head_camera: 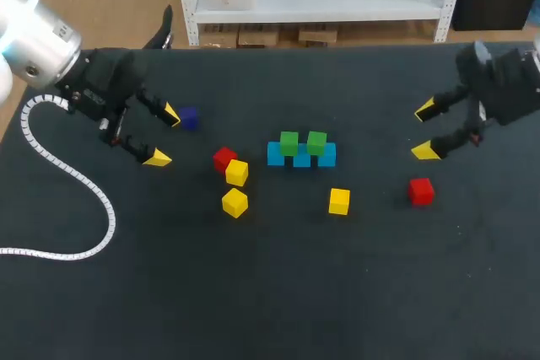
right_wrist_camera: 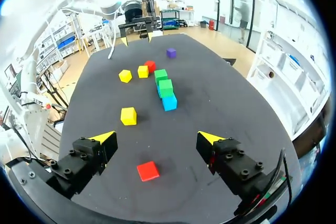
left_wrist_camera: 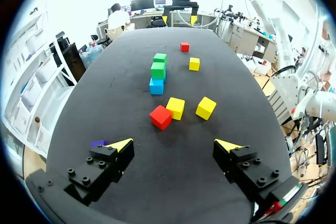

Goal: Place the blue cubes, place green cubes on the blue cubes, place the yellow cubes on the green cubes, then place the red cubes on the yellow cubes, and place purple cube on the red cubes.

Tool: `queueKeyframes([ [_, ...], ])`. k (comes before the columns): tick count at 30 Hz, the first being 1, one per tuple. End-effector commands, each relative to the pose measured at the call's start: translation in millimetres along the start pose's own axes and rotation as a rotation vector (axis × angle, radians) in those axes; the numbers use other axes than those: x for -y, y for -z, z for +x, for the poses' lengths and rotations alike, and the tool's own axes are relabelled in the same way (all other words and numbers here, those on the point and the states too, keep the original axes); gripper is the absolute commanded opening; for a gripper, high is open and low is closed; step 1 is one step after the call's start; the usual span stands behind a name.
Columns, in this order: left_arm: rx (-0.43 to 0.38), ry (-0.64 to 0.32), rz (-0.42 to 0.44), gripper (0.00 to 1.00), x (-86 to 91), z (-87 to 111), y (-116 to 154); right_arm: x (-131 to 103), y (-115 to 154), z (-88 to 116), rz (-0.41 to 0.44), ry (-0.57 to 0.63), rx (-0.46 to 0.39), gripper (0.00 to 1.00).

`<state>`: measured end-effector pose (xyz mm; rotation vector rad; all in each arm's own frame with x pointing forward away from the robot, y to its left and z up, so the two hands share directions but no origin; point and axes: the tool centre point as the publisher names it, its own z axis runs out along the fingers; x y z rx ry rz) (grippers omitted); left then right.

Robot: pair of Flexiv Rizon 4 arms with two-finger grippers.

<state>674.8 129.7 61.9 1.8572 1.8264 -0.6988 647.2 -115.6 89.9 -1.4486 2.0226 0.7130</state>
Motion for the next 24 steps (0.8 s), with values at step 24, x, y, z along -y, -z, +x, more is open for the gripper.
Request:
queueKeyframes([
  [24, 0.003, -0.004, 0.001, 1.0, -1.0, 1.3, -1, 36, 52, 57, -0.062, 0.094, 0.021, 1.0],
])
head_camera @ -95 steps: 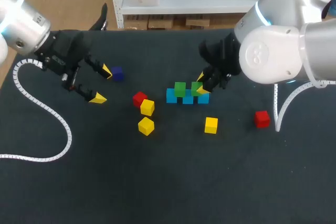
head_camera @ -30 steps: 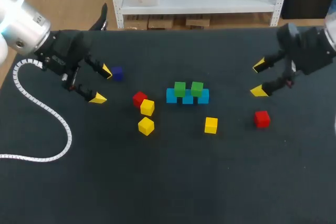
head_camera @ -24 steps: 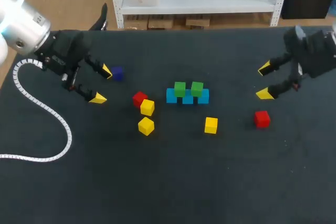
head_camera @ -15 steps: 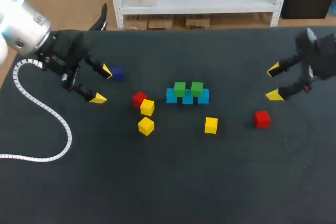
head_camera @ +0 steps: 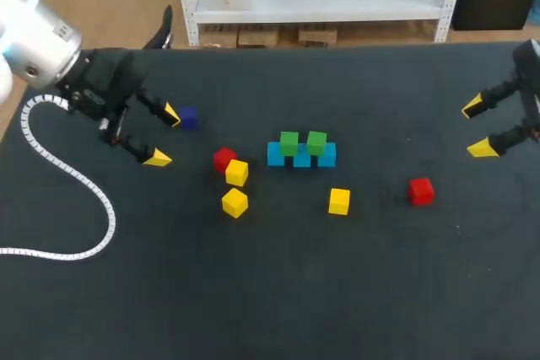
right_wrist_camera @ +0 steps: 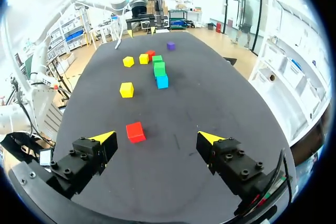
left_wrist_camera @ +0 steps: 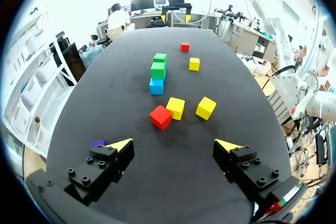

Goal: Place the blue cubes, place green cubes on the blue cubes, place the yellow cubes on the green cubes, then place the red cubes on the yellow cubes, and place purple cube on the red cubes.

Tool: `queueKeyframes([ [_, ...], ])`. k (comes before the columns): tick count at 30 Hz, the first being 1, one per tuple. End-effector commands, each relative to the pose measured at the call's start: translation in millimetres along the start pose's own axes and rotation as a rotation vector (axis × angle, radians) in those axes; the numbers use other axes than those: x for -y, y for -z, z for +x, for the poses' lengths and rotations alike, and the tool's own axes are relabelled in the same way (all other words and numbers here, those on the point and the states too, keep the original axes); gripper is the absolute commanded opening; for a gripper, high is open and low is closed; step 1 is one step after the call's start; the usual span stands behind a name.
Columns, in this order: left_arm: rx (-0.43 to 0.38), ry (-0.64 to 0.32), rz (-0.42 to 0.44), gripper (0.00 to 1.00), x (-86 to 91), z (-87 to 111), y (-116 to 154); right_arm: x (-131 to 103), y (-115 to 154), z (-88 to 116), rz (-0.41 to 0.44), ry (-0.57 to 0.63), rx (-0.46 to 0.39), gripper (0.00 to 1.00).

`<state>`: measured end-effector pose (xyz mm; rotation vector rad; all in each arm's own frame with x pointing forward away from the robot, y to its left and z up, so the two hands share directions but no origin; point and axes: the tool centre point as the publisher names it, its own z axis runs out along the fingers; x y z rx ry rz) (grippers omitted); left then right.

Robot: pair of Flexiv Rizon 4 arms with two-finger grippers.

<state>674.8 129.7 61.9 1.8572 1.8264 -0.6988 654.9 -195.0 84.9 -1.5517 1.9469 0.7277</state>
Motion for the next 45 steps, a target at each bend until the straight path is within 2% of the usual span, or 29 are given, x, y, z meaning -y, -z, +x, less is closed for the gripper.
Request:
queueKeyframes([
  [1, 0.003, -0.004, 0.001, 1.0, -1.0, 1.3, -1, 6, 2, 4, -0.018, 0.016, 0.031, 1.0],
  [11, 0.003, -0.004, 0.001, 1.0, -1.0, 1.3, -1, 19, 24, 14, 0.001, 0.021, 0.071, 1.0],
  [16, 0.003, -0.004, 0.001, 1.0, -1.0, 1.3, -1, 19, 32, 16, -0.022, 0.075, 0.049, 1.0],
  [20, 0.003, -0.004, 0.001, 1.0, -1.0, 1.3, -1, 19, 32, 16, -0.022, 0.075, 0.049, 1.0],
  [29, -0.004, -0.099, 0.057, 1.0, 35.5, -20.9, -27, 19, 32, 16, -0.022, 0.075, 0.049, 1.0],
  [36, -0.006, -0.225, 0.117, 1.0, 62.2, -36.9, -54, 19, 32, 16, -0.022, 0.075, 0.049, 1.0],
  [40, -0.037, -0.301, 0.169, 1.0, 68.4, -41.0, -67, 19, 32, 16, -0.022, 0.075, 0.049, 1.0],
  [45, -0.087, -0.387, 0.225, 1.0, 65.9, -44.2, -79, 19, 32, 16, -0.022, 0.075, 0.049, 1.0],
])
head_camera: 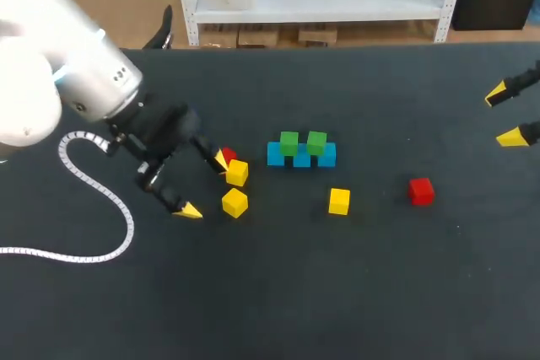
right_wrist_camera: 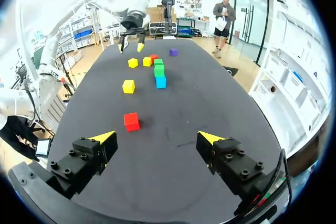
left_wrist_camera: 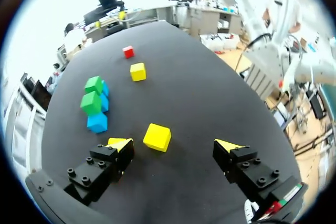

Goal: Place the blue cubes, place green cubes on the blue cubes, place the yellow cubes on the green cubes, then place the red cubes on the yellow cubes, and place purple cube on the red cubes.

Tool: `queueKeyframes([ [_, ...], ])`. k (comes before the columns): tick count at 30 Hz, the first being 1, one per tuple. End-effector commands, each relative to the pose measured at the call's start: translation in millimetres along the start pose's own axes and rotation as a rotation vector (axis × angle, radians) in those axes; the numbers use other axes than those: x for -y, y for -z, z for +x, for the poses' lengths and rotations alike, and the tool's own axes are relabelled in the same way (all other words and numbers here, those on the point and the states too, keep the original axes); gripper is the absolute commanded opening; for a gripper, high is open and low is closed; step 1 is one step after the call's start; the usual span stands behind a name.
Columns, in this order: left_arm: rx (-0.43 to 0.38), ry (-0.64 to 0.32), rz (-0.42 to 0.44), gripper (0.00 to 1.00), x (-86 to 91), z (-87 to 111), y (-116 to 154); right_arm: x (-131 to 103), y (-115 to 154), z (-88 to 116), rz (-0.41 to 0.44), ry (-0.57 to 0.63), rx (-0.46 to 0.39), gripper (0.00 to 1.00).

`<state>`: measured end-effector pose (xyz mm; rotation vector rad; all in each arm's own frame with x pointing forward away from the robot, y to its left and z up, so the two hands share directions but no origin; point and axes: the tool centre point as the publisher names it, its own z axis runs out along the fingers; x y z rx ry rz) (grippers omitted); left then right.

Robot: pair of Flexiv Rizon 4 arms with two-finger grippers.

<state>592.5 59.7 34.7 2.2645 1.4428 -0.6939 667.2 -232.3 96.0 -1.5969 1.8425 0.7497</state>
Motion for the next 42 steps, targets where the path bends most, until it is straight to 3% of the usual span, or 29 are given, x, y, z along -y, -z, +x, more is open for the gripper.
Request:
queueKeyframes([
  [1, -0.023, -0.037, 0.058, 1.0, -18.2, -2.3, -8, 0, -1, 0, 0.0, 0.001, 0.002, 1.0],
  [8, -0.044, -0.134, 0.097, 1.0, -29.8, -2.1, -17, 0, -1, 0, 0.0, 0.001, 0.002, 1.0],
  [18, -0.045, -0.281, 0.127, 1.0, -33.0, 0.8, -29, 0, -1, 0, 0.0, 0.001, 0.002, 1.0],
  [21, -0.054, -0.278, 0.129, 0.99, -34.7, 6.9, -30, 0, -1, 0, 0.0, 0.001, 0.002, 1.0],
  [23, -0.056, -0.282, 0.127, 0.83, -34.9, 10.0, -30, 0, -1, 0, 0.0, 0.001, 0.002, 1.0],
  [29, -0.064, -0.303, 0.133, 0.82, -32.4, 13.5, -31, 0, -1, 0, 0.0, 0.001, 0.002, 1.0],
  [42, -0.05, -0.311, 0.139, 0.71, -25.3, 11.4, -39, 0, -1, 0, 0.0, 0.001, 0.002, 1.0],
])
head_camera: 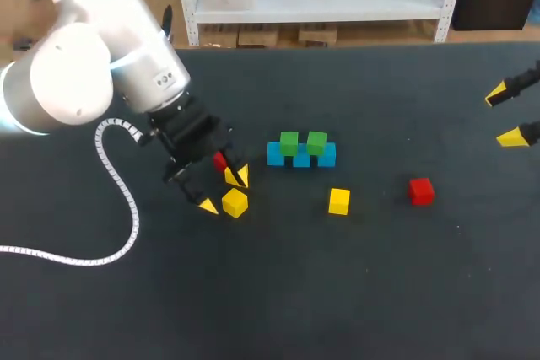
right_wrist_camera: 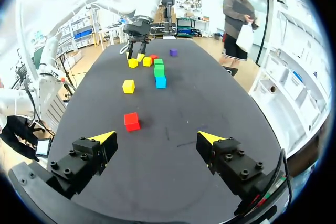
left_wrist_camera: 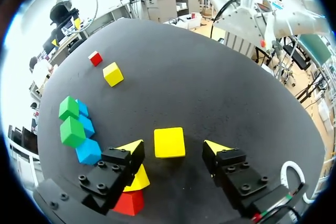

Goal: Place the blue cubes, place green cubes on the blue cubes, place the yellow cubes on the green cubes, then place the red cubes on the yellow cubes, and place purple cube on the red cubes.

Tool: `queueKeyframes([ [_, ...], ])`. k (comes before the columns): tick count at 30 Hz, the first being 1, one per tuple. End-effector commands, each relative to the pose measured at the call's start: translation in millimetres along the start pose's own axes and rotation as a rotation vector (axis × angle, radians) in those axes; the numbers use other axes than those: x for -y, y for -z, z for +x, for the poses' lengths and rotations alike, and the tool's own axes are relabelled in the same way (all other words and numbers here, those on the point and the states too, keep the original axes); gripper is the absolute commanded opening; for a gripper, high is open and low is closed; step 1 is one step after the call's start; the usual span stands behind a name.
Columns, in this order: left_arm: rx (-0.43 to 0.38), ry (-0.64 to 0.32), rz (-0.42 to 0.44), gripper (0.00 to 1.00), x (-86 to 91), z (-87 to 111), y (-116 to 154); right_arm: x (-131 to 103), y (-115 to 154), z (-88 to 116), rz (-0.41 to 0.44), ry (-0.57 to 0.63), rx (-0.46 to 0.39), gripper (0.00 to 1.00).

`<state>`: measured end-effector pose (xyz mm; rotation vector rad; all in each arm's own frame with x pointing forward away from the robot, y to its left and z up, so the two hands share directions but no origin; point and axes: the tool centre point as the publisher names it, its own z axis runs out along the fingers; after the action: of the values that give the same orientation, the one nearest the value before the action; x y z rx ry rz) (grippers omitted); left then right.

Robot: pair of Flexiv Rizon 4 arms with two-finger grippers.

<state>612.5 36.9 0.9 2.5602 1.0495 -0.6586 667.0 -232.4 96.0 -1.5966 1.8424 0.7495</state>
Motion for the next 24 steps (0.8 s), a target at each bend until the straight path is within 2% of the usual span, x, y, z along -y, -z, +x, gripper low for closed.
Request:
queueKeyframes([
  [1, 0.003, 0.006, -0.004, 0.67, 0.8, 0.5, -5, 1, -1, 0, 0.0, 0.001, 0.002, 1.0],
  [4, 0.008, 0.007, -0.004, 0.62, 0.7, -1.7, -7, 1, -1, 0, 0.0, 0.001, 0.002, 1.0],
  [6, 0.01, 0.005, -0.001, 0.49, 0.4, -2.5, -9, 1, -1, 0, 0.0, 0.001, 0.002, 1.0],
  [9, 0.012, 0.011, 0.001, 0.4, -0.2, -2.3, -10, 1, -1, 0, 0.0, 0.001, 0.002, 1.0],
  [10, 0.013, 0.015, -0.001, 0.31, -0.3, -2.2, -10, 1, -1, 0, 0.0, 0.001, 0.002, 1.0],
  [12, 0.014, 0.02, -0.006, 0.06, -0.6, -2.1, -10, 1, -1, 0, 0.0, 0.001, 0.002, 1.0],
  [13, 0.014, 0.024, -0.008, 0.0, -0.8, -2.3, -10, 1, -1, 0, 0.0, 0.001, 0.002, 1.0],
  [19, 0.051, 0.108, -0.063, 0.0, 0.9, -11.2, 3, 1, -1, 0, 0.0, 0.001, 0.002, 1.0],
  [24, 0.093, 0.275, -0.172, 0.0, -2.2, -26.6, 26, 1, -1, 0, 0.0, 0.001, 0.002, 1.0],
])
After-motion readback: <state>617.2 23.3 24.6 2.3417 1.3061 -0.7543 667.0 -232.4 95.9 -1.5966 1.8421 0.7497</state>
